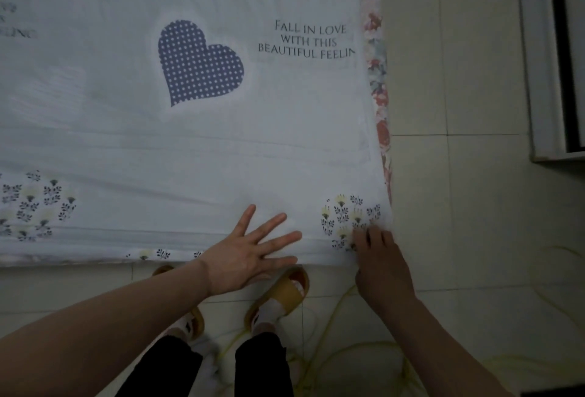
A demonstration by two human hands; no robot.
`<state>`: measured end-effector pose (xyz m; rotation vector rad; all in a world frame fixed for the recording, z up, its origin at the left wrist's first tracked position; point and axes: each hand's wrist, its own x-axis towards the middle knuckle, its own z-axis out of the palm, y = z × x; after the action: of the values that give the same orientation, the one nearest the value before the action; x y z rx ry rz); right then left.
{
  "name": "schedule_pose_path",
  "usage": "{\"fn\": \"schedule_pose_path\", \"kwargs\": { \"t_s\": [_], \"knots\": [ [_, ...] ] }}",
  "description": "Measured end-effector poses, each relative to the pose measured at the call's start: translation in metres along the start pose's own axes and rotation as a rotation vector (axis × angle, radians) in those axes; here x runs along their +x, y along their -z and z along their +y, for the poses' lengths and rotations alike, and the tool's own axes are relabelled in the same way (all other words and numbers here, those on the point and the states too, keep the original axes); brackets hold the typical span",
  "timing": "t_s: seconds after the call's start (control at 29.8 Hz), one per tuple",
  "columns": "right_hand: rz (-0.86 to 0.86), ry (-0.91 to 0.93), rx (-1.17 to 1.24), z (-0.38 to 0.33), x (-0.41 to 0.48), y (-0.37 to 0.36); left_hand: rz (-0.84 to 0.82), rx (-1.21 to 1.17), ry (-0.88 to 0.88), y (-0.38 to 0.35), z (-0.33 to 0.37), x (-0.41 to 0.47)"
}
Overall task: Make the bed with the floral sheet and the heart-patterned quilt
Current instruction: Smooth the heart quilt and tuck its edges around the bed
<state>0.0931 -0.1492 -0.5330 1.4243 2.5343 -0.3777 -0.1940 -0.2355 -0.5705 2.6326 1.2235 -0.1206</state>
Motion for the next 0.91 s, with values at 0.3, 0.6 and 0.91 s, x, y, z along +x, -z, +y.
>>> {"fn": "schedule_pose_path", "kwargs": {
  "t_s": [0.3, 0.6, 0.91],
  "knots": [
    [-0.075, -0.186, 0.200, -0.038, 0.005, 0.024, -0.064, 0.001, 0.098, 0.038, 0.001, -0.015],
    [-0.194, -0.161, 0.334, -0.075, 0.012, 0.100, -0.057, 0.046, 0.307, 0.107, -0.001, -0.042],
    [-0.145, -0.011, 0.301, -0.164, -0.008, 0.207, 0.026, 0.018, 0.534, 0.213, 0.004, -0.081]
  ]
}}
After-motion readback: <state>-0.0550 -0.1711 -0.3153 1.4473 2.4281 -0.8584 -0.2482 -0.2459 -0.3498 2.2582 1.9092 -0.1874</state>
